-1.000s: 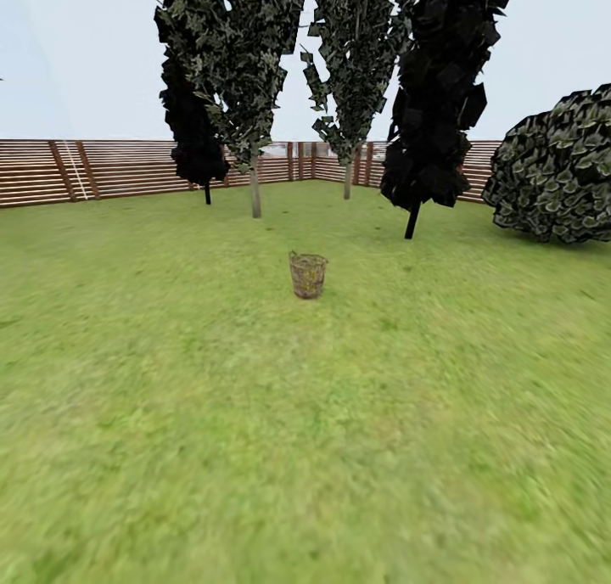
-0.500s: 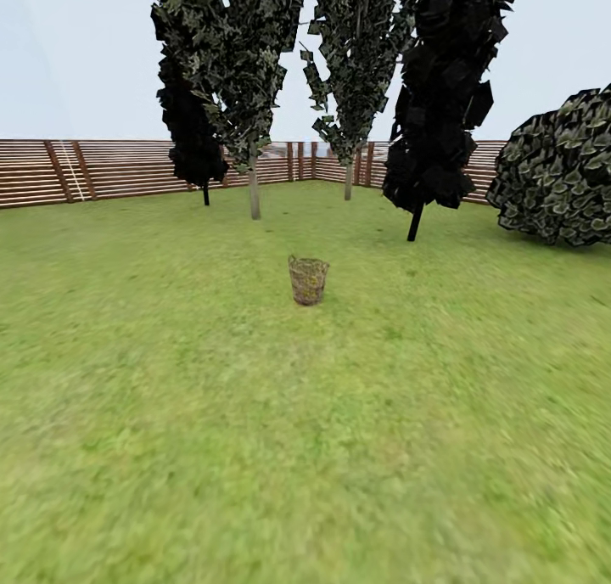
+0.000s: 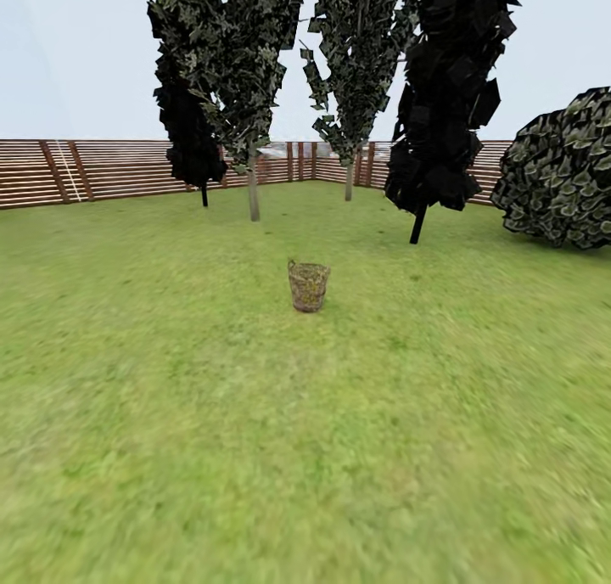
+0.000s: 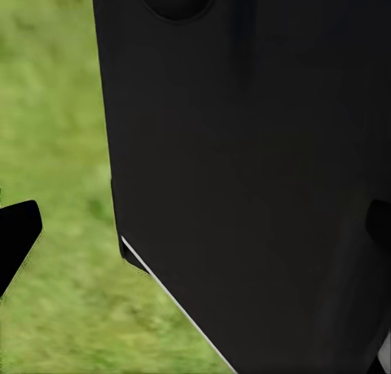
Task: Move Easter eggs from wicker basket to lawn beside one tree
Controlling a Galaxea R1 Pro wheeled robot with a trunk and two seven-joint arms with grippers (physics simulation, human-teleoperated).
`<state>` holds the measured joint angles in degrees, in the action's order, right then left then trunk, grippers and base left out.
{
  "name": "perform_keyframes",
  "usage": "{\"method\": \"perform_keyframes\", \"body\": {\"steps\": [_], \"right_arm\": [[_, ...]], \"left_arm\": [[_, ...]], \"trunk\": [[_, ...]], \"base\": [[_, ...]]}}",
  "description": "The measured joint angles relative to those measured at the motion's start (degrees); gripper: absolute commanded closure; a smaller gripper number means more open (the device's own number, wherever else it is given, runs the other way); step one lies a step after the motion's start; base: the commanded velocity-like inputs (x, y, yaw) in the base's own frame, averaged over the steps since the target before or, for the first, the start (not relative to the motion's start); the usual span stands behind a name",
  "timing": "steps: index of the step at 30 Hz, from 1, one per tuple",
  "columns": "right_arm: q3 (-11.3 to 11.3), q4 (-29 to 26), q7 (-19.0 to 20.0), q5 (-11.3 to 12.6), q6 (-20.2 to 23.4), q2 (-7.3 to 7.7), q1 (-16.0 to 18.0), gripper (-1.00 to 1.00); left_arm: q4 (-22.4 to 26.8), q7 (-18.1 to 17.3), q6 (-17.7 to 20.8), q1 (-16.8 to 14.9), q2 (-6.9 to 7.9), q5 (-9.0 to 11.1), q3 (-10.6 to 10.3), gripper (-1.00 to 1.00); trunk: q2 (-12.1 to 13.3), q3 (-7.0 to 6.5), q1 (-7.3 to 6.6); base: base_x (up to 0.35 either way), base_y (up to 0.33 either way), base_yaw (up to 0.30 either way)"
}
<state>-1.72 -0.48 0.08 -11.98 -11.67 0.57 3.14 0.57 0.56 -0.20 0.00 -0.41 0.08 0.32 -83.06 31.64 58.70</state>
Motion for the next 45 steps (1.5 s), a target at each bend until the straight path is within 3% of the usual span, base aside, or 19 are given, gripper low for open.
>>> {"method": "perform_keyframes", "body": {"steps": [45], "right_arm": [[-0.1,0.0,0.0,-0.2,0.0,-0.13,0.0,-1.00]], "left_arm": [[0.0,0.0,0.0,0.0,-0.02,0.0,0.0,-1.00]], "trunk": [[0.0,0.00,0.00]], "base": [[0.322,0.000,0.000]]}}
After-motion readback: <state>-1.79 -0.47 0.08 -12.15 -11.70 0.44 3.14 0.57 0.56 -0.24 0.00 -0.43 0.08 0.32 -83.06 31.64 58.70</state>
